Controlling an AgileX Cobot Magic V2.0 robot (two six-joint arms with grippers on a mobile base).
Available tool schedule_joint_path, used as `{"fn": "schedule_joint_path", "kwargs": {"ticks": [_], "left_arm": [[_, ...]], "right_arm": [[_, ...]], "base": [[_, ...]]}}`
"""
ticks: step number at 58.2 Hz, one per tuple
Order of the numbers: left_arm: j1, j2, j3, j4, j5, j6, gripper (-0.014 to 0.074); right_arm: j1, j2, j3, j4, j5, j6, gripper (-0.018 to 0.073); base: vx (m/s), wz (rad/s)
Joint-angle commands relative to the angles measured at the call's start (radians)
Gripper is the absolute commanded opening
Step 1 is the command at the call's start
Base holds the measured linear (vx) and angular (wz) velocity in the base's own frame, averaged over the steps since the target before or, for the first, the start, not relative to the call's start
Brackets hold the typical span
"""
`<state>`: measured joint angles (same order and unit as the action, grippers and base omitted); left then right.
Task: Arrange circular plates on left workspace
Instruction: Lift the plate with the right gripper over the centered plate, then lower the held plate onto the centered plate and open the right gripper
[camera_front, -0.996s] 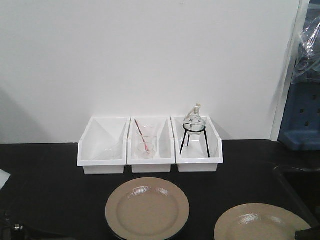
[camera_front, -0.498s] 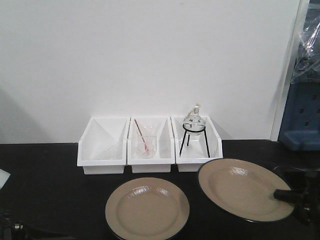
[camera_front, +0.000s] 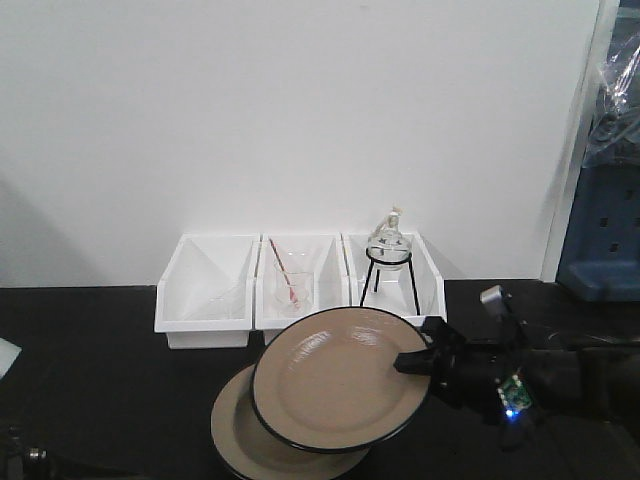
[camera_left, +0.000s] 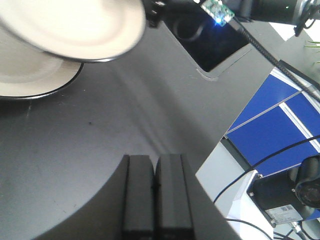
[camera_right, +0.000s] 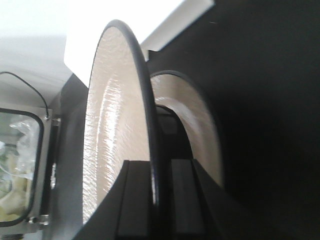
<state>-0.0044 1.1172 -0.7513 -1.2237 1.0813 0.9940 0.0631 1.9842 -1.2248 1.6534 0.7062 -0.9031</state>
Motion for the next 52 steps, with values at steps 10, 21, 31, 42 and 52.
{"fn": "schedule_joint_path", "kwargs": {"ticks": [10, 21, 31, 42, 52], "left_arm": [[-0.004, -0.020, -0.023, -0.074, 0.018, -0.008, -0.0001], [-0.004, -0.020, -0.023, -0.074, 0.027, -0.009, -0.0001], [-0.004, -0.020, -0.023, -0.074, 0.046, -0.011, -0.0001], [-0.004, -0.020, -0.023, -0.074, 0.068, -0.022, -0.0001], [-0.004, -0.020, -0.023, -0.074, 0.059, -0.023, -0.0001]], "right_arm": [[0.108, 0.036, -0.139, 0.139, 0.007, 0.012, -0.0005], [0.130, 0.087, -0.164, 0.139, 0.000, 0.008, 0.0000], [0.130, 0.091, -0.164, 0.139, -0.007, -0.023, 0.0048], [0.130, 0.091, -0.164, 0.102, -0.012, -0.138, 0.0208], [0.130, 0.091, -0.164, 0.038, -0.095, -0.311, 0.0387]], "base": [[0.00, 0.00], [0.00, 0.00], [0.00, 0.00], [0.00, 0.00], [0.00, 0.00]]}}
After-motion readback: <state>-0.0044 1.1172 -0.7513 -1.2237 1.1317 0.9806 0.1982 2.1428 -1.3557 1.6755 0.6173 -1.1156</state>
